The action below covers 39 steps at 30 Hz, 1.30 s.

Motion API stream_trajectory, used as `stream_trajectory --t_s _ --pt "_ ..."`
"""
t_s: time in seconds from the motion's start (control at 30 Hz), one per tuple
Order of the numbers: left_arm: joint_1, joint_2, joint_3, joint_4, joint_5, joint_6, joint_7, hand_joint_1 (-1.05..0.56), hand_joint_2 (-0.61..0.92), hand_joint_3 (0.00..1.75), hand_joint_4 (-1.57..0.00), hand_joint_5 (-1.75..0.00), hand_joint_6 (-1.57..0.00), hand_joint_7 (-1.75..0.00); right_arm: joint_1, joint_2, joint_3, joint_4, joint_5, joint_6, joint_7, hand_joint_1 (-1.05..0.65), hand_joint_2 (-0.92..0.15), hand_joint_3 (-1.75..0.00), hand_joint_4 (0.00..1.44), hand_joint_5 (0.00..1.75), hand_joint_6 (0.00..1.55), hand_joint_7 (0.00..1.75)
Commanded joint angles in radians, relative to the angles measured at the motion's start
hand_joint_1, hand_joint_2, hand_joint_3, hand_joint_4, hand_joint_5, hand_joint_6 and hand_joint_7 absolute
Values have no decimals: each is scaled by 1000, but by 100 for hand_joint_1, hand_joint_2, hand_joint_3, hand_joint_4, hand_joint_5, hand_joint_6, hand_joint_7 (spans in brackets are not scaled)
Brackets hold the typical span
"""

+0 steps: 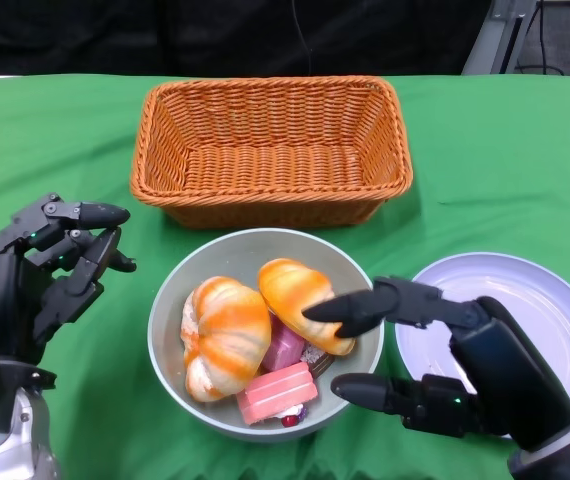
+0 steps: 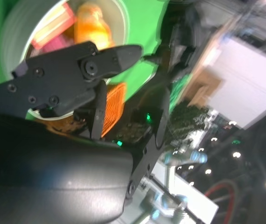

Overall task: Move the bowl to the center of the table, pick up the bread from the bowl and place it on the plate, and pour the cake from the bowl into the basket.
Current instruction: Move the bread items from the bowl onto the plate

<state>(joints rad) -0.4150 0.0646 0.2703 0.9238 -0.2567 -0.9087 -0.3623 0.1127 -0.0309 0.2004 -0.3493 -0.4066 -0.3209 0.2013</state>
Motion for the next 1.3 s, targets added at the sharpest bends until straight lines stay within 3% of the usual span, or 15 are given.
stream_trajectory --t_s 0.03,0.37,0.53,0.67,0.97,1.3 --pt "-9 13 -1 7 9 -18 5 -18 92 34 -77 -149 -87 -102 18 12 32 -89 -142 83 -55 -76 -92 -7 46 87 60 27" --pt "-13 5 -1 20 27 -43 9 -17 92 34 -78 -150 -86 -106 -7 48 137 -149 -467 264 -138 -76 -92 -4 38 69 53 10" --pt "-10 4 -6 22 36 -56 10 -17 92 34 -77 -149 -86 -107 -78 61 170 -63 -554 349 -156 -74 -92 -2 39 39 55 3" --pt "-8 4 -8 21 31 -67 -1 -16 92 35 -77 -148 -86 -107 -142 57 186 29 -587 384 -191 -69 -92 -1 44 25 54 1" --pt "-11 -1 -13 25 17 -87 -28 -16 92 36 -77 -147 -86 -104 -293 36 204 272 -577 411 -251 -68 -92 -2 44 18 51 0" --pt "-11 5 -20 23 15 -93 -42 -15 92 39 -78 -144 -88 -103 -362 5 271 305 -603 523 -122 -70 -92 -7 37 11 40 0"
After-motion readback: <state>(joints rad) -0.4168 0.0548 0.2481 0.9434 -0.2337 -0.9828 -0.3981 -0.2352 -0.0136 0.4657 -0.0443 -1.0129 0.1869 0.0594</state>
